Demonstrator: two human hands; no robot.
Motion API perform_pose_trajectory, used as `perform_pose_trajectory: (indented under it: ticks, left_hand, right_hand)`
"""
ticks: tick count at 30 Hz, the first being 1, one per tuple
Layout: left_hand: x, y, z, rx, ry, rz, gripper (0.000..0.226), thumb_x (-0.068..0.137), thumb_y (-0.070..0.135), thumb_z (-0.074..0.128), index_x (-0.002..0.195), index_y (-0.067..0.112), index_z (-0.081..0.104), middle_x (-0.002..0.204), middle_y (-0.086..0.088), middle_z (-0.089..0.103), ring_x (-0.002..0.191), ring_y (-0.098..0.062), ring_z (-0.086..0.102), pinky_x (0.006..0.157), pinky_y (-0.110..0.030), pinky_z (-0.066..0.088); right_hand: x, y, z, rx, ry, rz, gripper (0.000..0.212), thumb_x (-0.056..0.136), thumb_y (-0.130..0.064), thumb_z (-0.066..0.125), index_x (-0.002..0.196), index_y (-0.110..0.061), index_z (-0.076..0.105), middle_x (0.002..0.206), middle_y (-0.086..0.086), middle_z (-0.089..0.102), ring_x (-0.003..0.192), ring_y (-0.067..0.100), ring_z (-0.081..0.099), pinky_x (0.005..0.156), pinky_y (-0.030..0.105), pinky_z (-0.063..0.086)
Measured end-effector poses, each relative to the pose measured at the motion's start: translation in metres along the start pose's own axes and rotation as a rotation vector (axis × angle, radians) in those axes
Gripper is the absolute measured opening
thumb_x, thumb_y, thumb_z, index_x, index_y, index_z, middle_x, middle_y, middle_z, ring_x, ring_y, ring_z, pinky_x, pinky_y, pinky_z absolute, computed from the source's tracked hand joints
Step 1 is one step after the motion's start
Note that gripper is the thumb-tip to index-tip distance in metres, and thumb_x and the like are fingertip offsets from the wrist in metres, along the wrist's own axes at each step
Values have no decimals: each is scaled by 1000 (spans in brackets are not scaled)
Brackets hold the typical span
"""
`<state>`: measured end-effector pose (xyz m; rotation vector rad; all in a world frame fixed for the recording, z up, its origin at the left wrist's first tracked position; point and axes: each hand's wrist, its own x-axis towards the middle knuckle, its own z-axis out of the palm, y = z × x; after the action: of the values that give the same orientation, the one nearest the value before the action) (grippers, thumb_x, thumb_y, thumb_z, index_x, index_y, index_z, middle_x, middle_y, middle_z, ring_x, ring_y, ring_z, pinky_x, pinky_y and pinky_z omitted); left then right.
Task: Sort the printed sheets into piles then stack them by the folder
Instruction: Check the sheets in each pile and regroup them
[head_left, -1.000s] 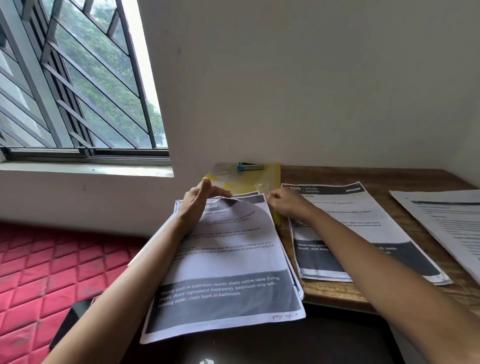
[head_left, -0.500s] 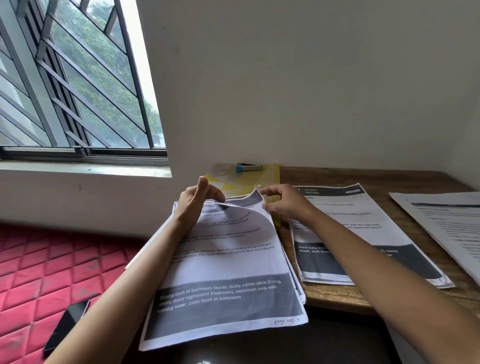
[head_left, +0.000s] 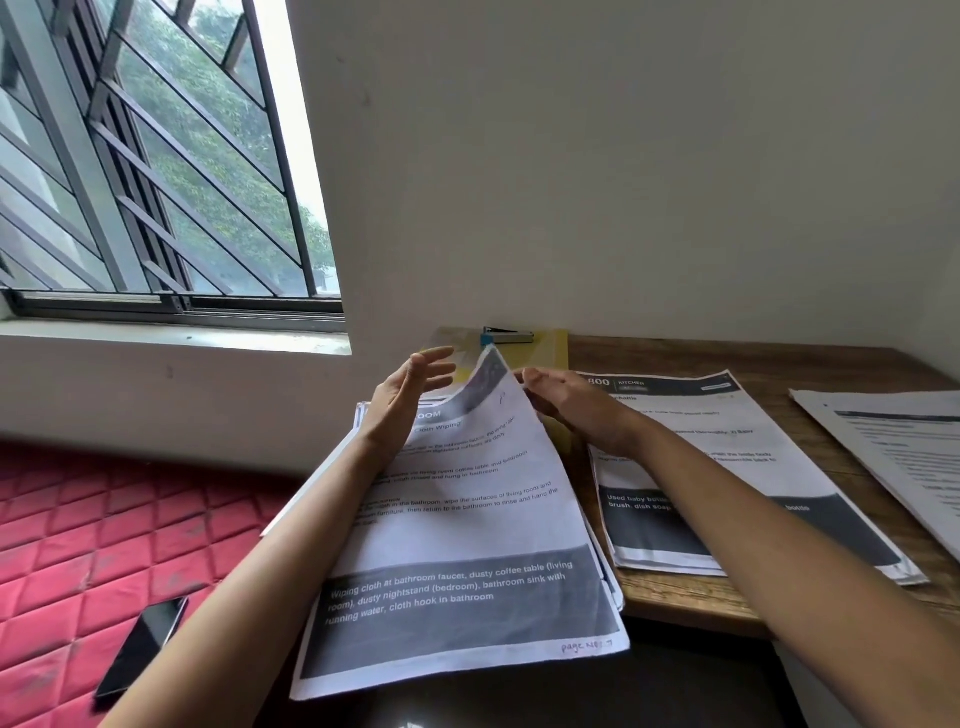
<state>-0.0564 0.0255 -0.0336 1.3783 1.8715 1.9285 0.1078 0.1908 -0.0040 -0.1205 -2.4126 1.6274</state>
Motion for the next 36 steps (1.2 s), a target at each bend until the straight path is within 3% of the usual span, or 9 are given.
perform_pose_trajectory:
  ticks: [8,13,17,22,27,32,36]
  left_hand:
    - [-1,-2,-1,41,-74,17,96,72,89,36,128,15,59,129,-1,62,118,-15,60,103,-26,43]
    - [-2,1,0,88,-108,38,83,76,87,32,127,27,60,129,4,62,121,-10,57,104,-26,40]
    - [-3,6,0,113,-146,60,87,77,86,32,136,26,52,134,7,58,125,-6,53,100,-15,39]
    - [-7,11,0,189,-156,124,73,83,81,29,136,37,52,133,12,58,126,-8,52,103,-32,38]
    - [-9,15,2,312,-187,256,68,89,74,25,134,32,55,144,18,43,143,-5,26,107,-16,26]
    - [-7,6,-1,381,-218,244,61,86,77,27,123,43,62,154,4,32,132,-10,45,101,-15,34]
    - [-6,5,-1,392,-188,262,64,87,76,28,119,37,67,152,3,36,133,-6,43,101,-18,37]
  right_hand:
    - [1,1,3,-3,13,-10,27,100,-28,44,124,-23,58,116,-1,66,114,13,60,102,38,45]
    - [-1,-2,5,24,14,-21,28,99,-21,47,125,-17,57,112,-3,65,107,7,61,90,24,50]
    - [-3,-3,6,34,11,-19,28,99,-21,48,125,-16,56,110,-4,66,99,1,63,77,16,49]
    - [-4,-4,6,41,4,-24,32,96,-23,53,127,-14,54,112,1,67,100,6,65,80,17,51]
    - [-5,-4,8,39,-2,-42,35,94,-22,57,126,-10,54,113,5,68,99,7,66,82,18,52]
    - [-4,-2,7,50,4,-42,35,92,-17,59,126,-8,53,110,5,67,96,5,66,82,18,52]
    - [-3,0,7,31,20,-42,35,93,-19,58,126,-9,54,113,5,67,97,4,65,85,19,53]
